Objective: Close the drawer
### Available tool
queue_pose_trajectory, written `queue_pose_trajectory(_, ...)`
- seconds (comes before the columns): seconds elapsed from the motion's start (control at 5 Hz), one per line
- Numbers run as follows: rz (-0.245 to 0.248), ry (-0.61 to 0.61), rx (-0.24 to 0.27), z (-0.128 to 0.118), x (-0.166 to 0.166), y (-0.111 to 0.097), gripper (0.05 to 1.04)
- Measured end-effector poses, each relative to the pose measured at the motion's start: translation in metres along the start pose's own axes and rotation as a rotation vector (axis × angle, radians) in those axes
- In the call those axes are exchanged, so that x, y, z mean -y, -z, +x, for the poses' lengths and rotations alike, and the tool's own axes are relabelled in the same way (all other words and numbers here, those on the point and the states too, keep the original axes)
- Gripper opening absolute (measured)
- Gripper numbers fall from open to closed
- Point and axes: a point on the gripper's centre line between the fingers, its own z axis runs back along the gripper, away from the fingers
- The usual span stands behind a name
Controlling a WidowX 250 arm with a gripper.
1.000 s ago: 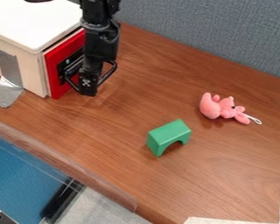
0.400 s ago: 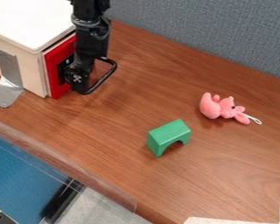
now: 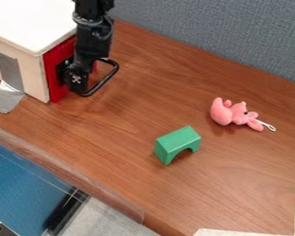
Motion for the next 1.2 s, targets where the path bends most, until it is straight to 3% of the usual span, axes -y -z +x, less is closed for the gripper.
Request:
queue_pose_trajectory(0.4, -0.002, -0.006, -0.034, -0.004, -0.003, 0.003, 1.001)
queue_pose_trajectory(0.6, -0.026, -0.012, -0.01, 0.0, 0.0, 0.004, 1.0)
queue_pose_trajectory(0.8, -0.071, -0.015, 0.056, 0.014, 0.009, -0.003, 0.999)
queue_pose_trajectory(1.0, -0.045, -0.013, 0.135, 0.033, 0.017, -0.037, 0.999)
queue_pose_trajectory(1.2, -0.07, -0.118, 0.18, 0.04, 0.026, -0.064, 1.0)
